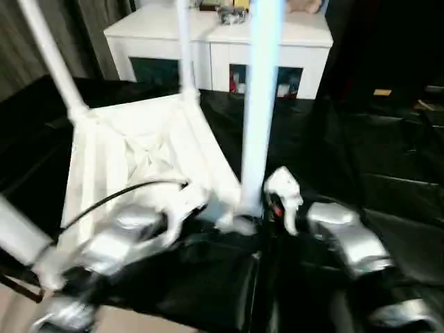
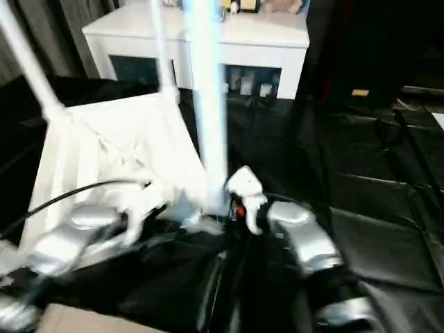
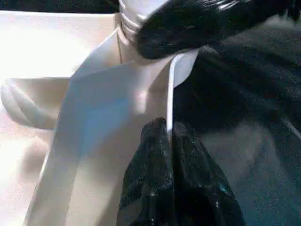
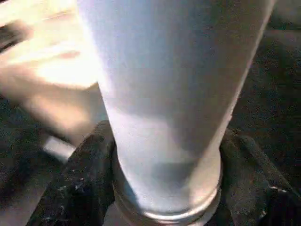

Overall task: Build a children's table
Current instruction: Rotate leg to tighten

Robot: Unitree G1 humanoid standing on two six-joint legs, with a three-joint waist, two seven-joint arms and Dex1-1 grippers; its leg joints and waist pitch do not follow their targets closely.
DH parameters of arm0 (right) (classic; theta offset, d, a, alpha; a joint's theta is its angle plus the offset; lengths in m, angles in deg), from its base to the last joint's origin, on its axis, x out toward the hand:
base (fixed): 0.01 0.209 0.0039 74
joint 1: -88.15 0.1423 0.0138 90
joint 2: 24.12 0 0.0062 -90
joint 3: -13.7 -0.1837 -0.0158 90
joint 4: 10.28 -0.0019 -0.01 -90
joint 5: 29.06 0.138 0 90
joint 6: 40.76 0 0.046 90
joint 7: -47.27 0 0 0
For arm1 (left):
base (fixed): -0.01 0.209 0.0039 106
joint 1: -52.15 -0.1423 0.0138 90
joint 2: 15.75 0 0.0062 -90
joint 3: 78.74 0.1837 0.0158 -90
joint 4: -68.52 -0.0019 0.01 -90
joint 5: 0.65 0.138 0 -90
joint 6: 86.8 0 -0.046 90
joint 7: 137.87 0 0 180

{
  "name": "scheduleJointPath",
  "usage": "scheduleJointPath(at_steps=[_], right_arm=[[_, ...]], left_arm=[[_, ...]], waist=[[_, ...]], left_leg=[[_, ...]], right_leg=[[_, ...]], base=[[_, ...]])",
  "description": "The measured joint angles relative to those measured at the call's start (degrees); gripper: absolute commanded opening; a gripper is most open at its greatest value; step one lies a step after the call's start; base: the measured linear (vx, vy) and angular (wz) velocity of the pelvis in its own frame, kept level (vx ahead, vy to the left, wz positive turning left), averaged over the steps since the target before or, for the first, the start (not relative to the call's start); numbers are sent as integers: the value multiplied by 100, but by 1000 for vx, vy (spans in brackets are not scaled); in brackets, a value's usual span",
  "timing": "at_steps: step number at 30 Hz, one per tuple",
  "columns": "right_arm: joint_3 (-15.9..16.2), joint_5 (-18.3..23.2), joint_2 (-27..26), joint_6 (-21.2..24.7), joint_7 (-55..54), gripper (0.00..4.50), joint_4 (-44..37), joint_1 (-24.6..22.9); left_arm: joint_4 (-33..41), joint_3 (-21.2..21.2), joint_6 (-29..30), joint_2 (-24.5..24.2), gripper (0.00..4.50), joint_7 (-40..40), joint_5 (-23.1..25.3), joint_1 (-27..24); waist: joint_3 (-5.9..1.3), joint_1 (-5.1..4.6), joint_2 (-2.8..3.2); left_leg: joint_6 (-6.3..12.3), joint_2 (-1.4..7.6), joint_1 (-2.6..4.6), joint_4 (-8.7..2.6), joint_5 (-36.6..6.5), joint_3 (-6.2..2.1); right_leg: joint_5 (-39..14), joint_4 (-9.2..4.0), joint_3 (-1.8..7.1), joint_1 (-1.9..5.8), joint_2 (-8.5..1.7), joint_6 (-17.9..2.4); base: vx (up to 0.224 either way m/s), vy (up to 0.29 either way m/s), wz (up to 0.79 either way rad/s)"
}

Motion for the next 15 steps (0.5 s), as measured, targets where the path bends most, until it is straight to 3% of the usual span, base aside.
scheduleJointPath(at_steps=[6,9,13,14,15], right_arm=[[-491,-256,-777,28,-2108,267,335,169],[-615,-422,-994,-197,-3001,267,627,296],[-700,-404,-1012,-302,-3008,267,692,315],[-709,-367,-962,-335,-2839,302,694,310],[-708,-340,-900,-369,-2654,302,694,305]], left_arm=[[-772,-4,-1,814,0,-1073,164,476],[-1194,-21,-114,1231,0,-1526,176,694],[-1303,-40,-133,1293,0,-1575,148,742],[-1290,-41,-123,1288,0,-1574,138,742],[-1244,-40,-96,1268,0,-1551,129,728]], waist=[[-25,15,39],[-35,53,55],[-55,59,85],[-57,57,88],[-58,56,90]], left_leg=[[1,-18,1,0,1,-1],[3,-43,-2,0,1,0],[4,-76,-27,-5,1,-7],[5,-76,-30,-6,1,-7],[5,-76,-34,-7,1,-8]], right_leg=[[-3,-13,18,0,-9,5],[-4,-13,39,4,-20,8],[-10,-12,59,7,-25,26],[-13,-13,60,6,-25,31],[-13,-12,59,4,-25,32]], base=[[0,0,0],[0,0,0],[0,0,0],[0,0,0],[0,0,0]])
